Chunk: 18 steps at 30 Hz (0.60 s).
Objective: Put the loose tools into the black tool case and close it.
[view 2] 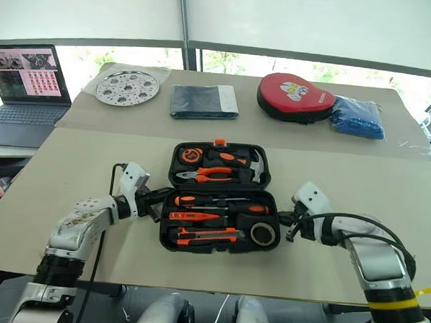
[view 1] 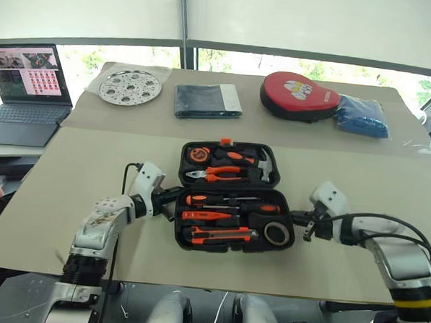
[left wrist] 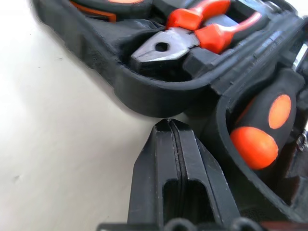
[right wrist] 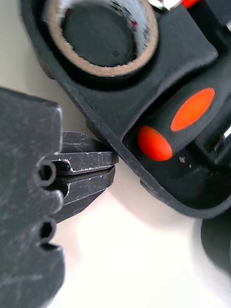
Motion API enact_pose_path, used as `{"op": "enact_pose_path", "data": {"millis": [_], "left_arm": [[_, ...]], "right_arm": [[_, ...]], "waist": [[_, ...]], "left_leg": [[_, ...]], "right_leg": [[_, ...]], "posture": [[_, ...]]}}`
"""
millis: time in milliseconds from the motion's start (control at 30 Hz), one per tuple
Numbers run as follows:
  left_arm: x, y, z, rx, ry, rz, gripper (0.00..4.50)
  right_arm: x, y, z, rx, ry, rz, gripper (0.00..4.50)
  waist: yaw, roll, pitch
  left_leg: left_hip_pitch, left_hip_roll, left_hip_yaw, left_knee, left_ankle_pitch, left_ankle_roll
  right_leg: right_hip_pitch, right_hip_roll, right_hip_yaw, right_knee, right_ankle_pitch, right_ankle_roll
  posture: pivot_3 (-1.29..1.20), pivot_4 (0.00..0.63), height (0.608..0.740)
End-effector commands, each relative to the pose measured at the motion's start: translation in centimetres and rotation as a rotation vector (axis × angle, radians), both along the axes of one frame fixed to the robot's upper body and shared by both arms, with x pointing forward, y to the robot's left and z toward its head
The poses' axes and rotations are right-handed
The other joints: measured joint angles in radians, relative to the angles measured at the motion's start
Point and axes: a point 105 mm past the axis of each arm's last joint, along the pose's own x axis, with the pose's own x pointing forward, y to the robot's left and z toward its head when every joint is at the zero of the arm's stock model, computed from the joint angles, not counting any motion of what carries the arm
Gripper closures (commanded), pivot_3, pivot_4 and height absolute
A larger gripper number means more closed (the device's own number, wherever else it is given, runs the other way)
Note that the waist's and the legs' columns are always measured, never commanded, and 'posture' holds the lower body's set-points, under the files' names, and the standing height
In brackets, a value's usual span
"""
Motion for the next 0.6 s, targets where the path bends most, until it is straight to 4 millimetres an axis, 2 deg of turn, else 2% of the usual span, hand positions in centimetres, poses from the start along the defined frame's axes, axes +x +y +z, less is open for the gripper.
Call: {"op": "enact_pose_path", "data": {"millis": [33, 133, 267, 400, 533, 600], "left_arm": [[-0.2, -2.3, 0.2, -0.006, -0.013, -0.080, 4.46], [0.2, -2.6, 0.4, -0.004, -0.023, -0.089, 4.46], [0.8, -2.9, 0.8, -0.003, -0.040, -0.085, 4.46], [1.1, -2.9, 1.1, -0.012, -0.048, -0.074, 4.46], [0.5, -2.7, 0.7, -0.004, -0.031, -0.095, 4.46], [0.0, -2.7, 0.4, 0.006, -0.017, -0.117, 4.46]], "right_arm": [[3.0, 0.8, 2.4, -0.012, -0.172, 0.041, 4.50], [3.9, 1.6, 2.2, -0.006, -0.176, 0.082, 4.50], [3.1, 3.0, 1.9, 0.017, -0.118, 0.167, 4.50], [-0.8, 4.5, 1.3, 0.027, 0.006, 0.301, 4.50], [-4.6, 5.7, 1.2, 0.060, 0.131, 0.402, 4.50], [-5.7, 5.9, 1.2, 0.061, 0.160, 0.416, 4.50]], "waist": [[-0.002, 0.000, 0.000], [-0.002, 0.000, 0.000], [-0.001, 0.000, 0.000], [0.002, 0.000, 0.000], [-0.001, 0.000, 0.000], [-0.002, 0.000, 0.000]], "left_leg": [[0.001, 0.000, 0.000, -0.001, 0.001, 0.000], [0.001, 0.000, 0.000, -0.001, 0.004, -0.005], [0.000, 0.001, 0.000, -0.002, 0.006, -0.008], [0.000, 0.001, 0.000, -0.002, 0.006, -0.008], [0.000, 0.002, -0.001, -0.002, 0.005, -0.007], [0.000, 0.002, -0.001, -0.002, 0.005, -0.006]], "right_leg": [[0.000, 0.000, 0.000, 0.000, 0.000, 0.000], [0.000, 0.001, 0.000, 0.000, 0.000, 0.000], [0.000, 0.001, -0.001, 0.001, 0.000, 0.000], [0.000, 0.000, -0.002, 0.001, 0.000, 0.000], [-0.001, 0.000, -0.002, 0.001, 0.000, 0.000], [-0.001, 0.000, -0.002, 0.001, 0.000, -0.001]], "posture": [[0.00, 0.150, 0.740], [0.00, 0.150, 0.740], [0.00, 0.150, 0.740], [0.00, 0.150, 0.740], [0.00, 0.150, 0.740], [0.00, 0.150, 0.740]]}}
